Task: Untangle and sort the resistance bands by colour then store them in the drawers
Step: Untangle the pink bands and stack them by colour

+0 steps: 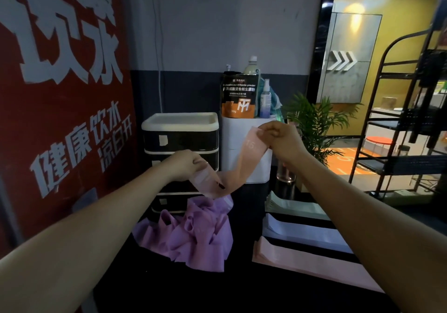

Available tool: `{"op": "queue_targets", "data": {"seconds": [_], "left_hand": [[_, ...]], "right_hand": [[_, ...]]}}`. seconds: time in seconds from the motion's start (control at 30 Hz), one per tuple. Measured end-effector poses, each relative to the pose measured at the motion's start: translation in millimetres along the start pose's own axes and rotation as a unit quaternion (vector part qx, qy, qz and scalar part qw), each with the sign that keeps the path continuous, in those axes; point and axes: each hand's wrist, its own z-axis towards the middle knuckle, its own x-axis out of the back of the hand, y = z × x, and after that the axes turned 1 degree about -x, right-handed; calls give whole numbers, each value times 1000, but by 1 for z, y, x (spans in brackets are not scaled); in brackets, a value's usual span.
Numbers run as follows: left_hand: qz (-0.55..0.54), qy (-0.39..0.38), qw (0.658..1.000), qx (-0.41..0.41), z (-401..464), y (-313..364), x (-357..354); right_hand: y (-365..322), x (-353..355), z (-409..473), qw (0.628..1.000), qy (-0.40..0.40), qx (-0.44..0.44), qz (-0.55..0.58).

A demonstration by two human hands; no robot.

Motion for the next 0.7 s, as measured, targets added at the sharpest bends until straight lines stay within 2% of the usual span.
{"op": "queue_targets", "data": {"seconds": [0.1, 0.17, 0.23, 0.33, 0.47, 0.6, 0.7], "left_hand": [[3, 7, 1000, -2, 3, 12, 3], [-31, 34, 999, -26, 9, 21, 6], [-120, 67, 989, -54, 10, 40, 14], [-246, 102, 957, -112, 7, 82, 28], [-331, 84, 927, -155, 7, 128, 41], [-360, 94, 913, -170, 6, 157, 43], [-387, 91, 902, -170, 5, 170, 38]], "right_hand": [[-12, 7, -3, 1000, 11, 13, 8], [-21, 14, -5, 999, 25, 33, -2], [-30, 23, -7, 997, 33, 63, -25], [-42, 35, -7, 994, 32, 93, -53], [-66, 51, -9, 990, 38, 121, -68], [-79, 72, -15, 992, 28, 111, -59], [-75, 87, -22, 997, 26, 70, -25]]}}
